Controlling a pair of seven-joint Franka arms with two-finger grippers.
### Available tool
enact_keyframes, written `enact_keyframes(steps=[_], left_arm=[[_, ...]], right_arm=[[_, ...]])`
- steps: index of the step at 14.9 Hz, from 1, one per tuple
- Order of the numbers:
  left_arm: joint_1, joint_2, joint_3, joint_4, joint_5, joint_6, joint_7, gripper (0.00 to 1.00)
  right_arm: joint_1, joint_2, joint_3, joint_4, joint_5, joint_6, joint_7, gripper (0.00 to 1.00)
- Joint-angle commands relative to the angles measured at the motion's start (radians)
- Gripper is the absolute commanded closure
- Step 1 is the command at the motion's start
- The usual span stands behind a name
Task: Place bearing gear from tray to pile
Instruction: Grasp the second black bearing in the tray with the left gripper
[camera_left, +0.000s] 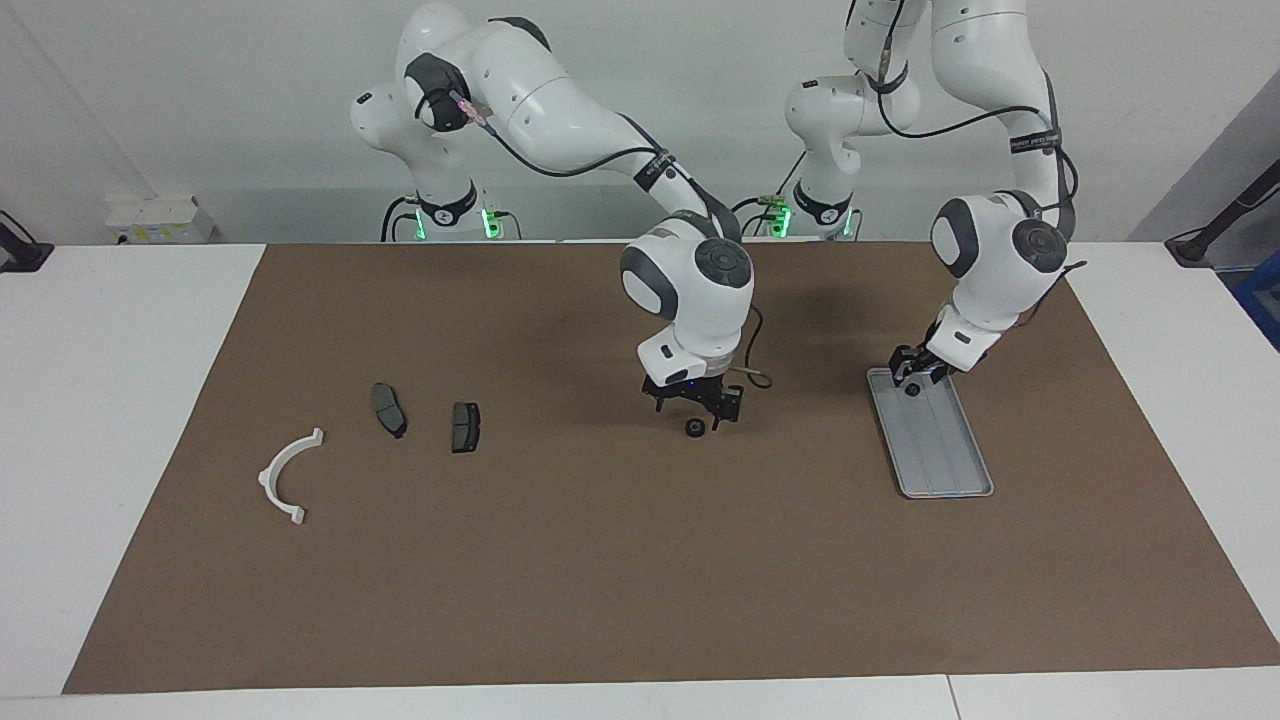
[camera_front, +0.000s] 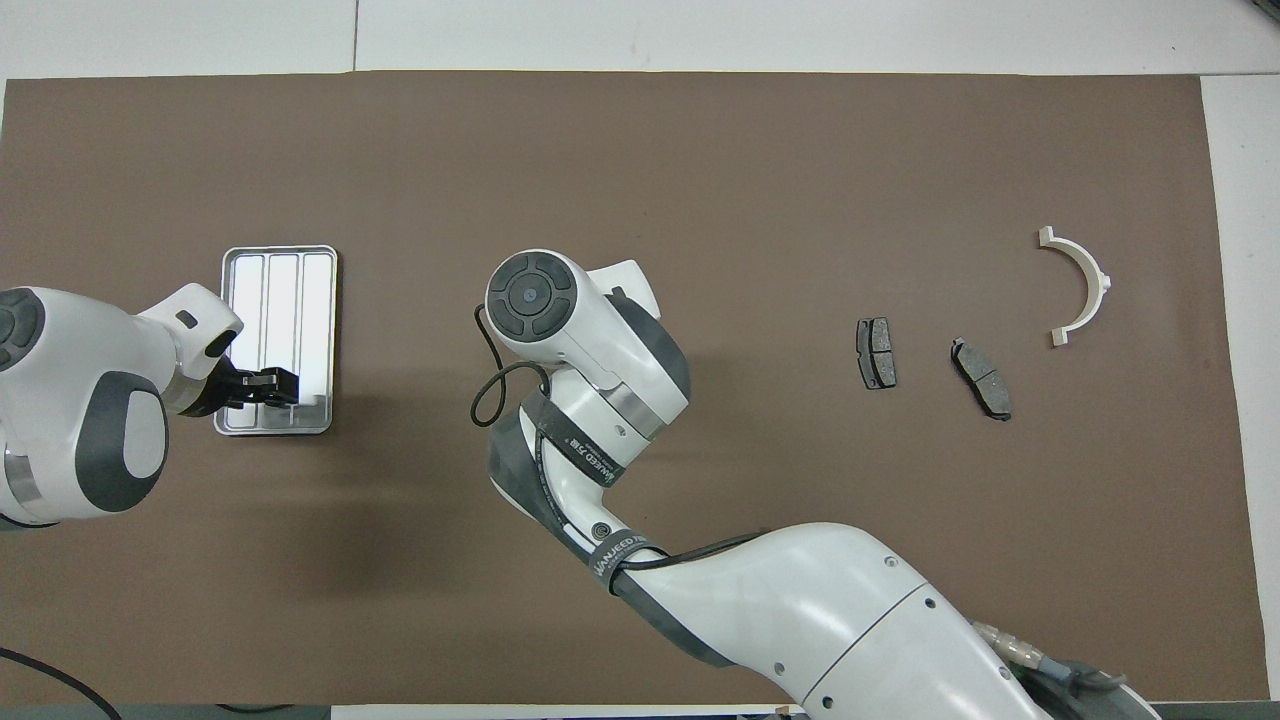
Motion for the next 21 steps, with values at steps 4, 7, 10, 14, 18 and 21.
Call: enact_keyframes(steps=[4,7,10,14,18,21], left_arm=[[0.018,-0.020,-0.006,-0.052,0.010,0.062,-0.035,0.27],[0.018,-0.021,-0.008,-0.057,0.009,0.068,-0.055,0.30],[0.017,-0.018,-0.008,-0.060,0.010,0.069,-0.081,0.35],[0.014,-0.003,-0.008,-0.060,0.010,0.085,-0.098,0.36],[0.015,-0.003,-0.008,-0.060,0.010,0.085,-0.098,0.36],[0.011,0.008,-0.008,-0.060,0.009,0.103,-0.098,0.36]], right_arm=[[-0.009,0.040,0.011,0.038,-0.015,-0.013,0.000,0.00],[-0.012,0.042,0.014,0.038,0.032,-0.010,0.000,0.00],[-0.010,0.046,0.014,0.038,0.065,0.015,0.000,0.00],[0.000,0.056,0.014,0.038,0.053,0.030,0.000,0.01],[0.013,0.068,0.014,0.035,0.054,0.046,0.003,0.04],[0.008,0.068,0.014,0.035,0.051,0.044,0.003,0.11]])
